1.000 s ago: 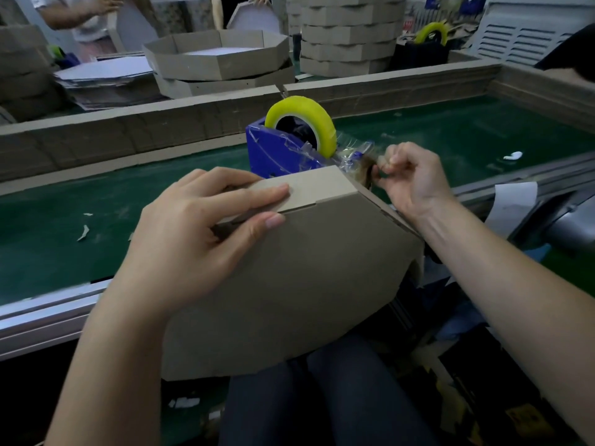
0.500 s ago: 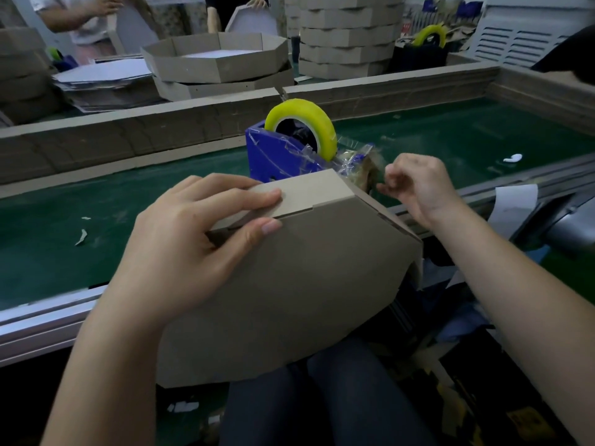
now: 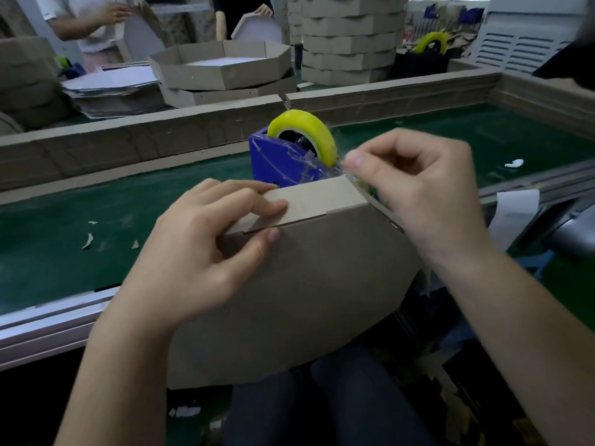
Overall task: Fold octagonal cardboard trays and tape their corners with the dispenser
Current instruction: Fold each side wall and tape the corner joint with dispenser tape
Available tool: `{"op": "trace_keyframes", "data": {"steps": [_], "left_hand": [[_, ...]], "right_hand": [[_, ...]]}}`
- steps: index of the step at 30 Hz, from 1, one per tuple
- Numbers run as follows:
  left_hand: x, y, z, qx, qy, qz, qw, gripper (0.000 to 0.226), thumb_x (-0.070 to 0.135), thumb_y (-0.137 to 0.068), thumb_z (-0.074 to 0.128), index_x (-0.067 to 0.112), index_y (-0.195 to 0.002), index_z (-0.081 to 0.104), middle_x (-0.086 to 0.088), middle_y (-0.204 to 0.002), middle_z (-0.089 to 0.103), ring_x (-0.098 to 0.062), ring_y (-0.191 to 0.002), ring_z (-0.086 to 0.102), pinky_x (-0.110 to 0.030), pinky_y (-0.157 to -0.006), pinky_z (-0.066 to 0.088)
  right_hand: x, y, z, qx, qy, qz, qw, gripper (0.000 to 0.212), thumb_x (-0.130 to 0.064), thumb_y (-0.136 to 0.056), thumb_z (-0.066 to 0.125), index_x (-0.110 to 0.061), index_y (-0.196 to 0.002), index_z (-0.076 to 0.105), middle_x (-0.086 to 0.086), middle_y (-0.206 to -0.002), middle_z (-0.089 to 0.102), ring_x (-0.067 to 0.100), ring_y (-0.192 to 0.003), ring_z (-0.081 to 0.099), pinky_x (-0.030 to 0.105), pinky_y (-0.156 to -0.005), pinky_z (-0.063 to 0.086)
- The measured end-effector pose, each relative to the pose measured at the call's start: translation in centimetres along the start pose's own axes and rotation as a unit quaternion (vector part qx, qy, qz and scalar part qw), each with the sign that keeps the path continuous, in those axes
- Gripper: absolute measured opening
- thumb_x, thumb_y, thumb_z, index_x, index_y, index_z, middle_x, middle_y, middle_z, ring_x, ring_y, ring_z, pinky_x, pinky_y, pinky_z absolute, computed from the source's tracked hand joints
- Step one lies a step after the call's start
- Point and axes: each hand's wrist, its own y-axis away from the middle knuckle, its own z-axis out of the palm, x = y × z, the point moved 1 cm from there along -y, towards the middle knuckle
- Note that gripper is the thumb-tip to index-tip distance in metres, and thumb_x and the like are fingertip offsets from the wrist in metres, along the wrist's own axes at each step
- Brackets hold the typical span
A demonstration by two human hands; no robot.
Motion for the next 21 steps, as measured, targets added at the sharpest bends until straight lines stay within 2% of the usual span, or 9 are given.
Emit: {"op": "trace_keyframes", "data": {"steps": [3, 5, 8, 10, 14, 18, 21], "left_hand": [[0.2, 0.0, 0.0, 0.002, 0.002, 0.003, 1.0, 0.027, 0.036, -0.086, 0.057, 0.016, -0.098, 0.07, 0.005, -0.118, 0.065, -0.023, -0.106, 0.061, -0.047, -0.087, 0.048], [0.3, 0.1, 0.0, 0.008, 0.001, 0.008, 1.0, 0.021, 0.035, -0.086, 0.057, 0.02, -0.096, 0.068, 0.005, -0.118, 0.065, -0.023, -0.105, 0.062, -0.047, -0.086, 0.049], [0.4, 0.2, 0.1, 0.009, 0.01, 0.003, 1.0, 0.023, 0.037, -0.085, 0.057, 0.017, -0.095, 0.064, 0.005, -0.119, 0.065, -0.024, -0.106, 0.061, -0.049, -0.085, 0.048], [0.4, 0.4, 0.0, 0.008, 0.026, -0.009, 1.0, 0.022, 0.041, -0.084, 0.057, 0.021, -0.093, 0.056, 0.007, -0.122, 0.064, -0.024, -0.109, 0.061, -0.05, -0.085, 0.048], [0.5, 0.4, -0.1, -0.007, 0.044, -0.017, 0.999, 0.021, 0.043, -0.084, 0.056, 0.03, -0.09, 0.041, 0.012, -0.126, 0.062, -0.026, -0.114, 0.06, -0.051, -0.087, 0.048], [0.5, 0.3, -0.2, -0.025, 0.008, 0.018, 0.999, 0.015, 0.038, -0.088, 0.053, 0.029, -0.101, 0.052, 0.011, -0.126, 0.06, -0.026, -0.112, 0.059, -0.052, -0.086, 0.046], [0.3, 0.4, -0.4, -0.03, -0.013, 0.026, 0.999, 0.022, 0.035, -0.09, 0.054, 0.03, -0.107, 0.067, 0.008, -0.127, 0.06, -0.024, -0.113, 0.057, -0.051, -0.088, 0.045]], "right_hand": [[-1.6, 3.1, 2.3, -0.022, -0.152, 0.062, 0.986, 0.008, -0.016, -0.083, 0.07, -0.014, -0.075, 0.073, -0.01, -0.042, 0.048, 0.003, -0.035, 0.037, 0.015, -0.039, 0.027], [-1.4, 4.8, 3.7, -0.025, -0.219, 0.136, 0.966, 0.011, -0.013, -0.084, 0.072, -0.012, -0.073, 0.074, -0.009, -0.038, 0.045, 0.003, -0.03, 0.033, 0.013, -0.036, 0.025], [-0.8, 6.2, 5.0, 0.017, -0.277, 0.242, 0.93, 0.015, -0.016, -0.081, 0.073, -0.007, -0.069, 0.073, -0.001, -0.035, 0.041, 0.008, -0.026, 0.029, 0.012, -0.033, 0.023], [-0.8, 6.6, 5.5, 0.035, -0.3, 0.27, 0.914, 0.016, -0.02, -0.079, 0.074, -0.009, -0.068, 0.074, 0.001, -0.035, 0.04, 0.01, -0.026, 0.028, 0.013, -0.033, 0.023], [-1.0, 6.7, 5.8, 0.049, -0.306, 0.293, 0.905, 0.023, -0.03, -0.072, 0.075, -0.008, -0.065, 0.073, 0.002, -0.036, 0.04, 0.01, -0.026, 0.027, 0.013, -0.033, 0.023], [-0.8, 6.9, 5.9, 0.051, -0.299, 0.303, 0.903, 0.028, -0.029, -0.076, 0.075, -0.004, -0.065, 0.071, 0.001, -0.036, 0.039, 0.01, -0.027, 0.028, 0.013, -0.033, 0.023], [-0.7, 7.0, 5.9, 0.032, -0.28, 0.301, 0.911, 0.033, -0.039, -0.071, 0.074, -0.006, -0.067, 0.072, -0.001, -0.035, 0.038, 0.009, -0.027, 0.03, 0.015, -0.034, 0.025]]}}
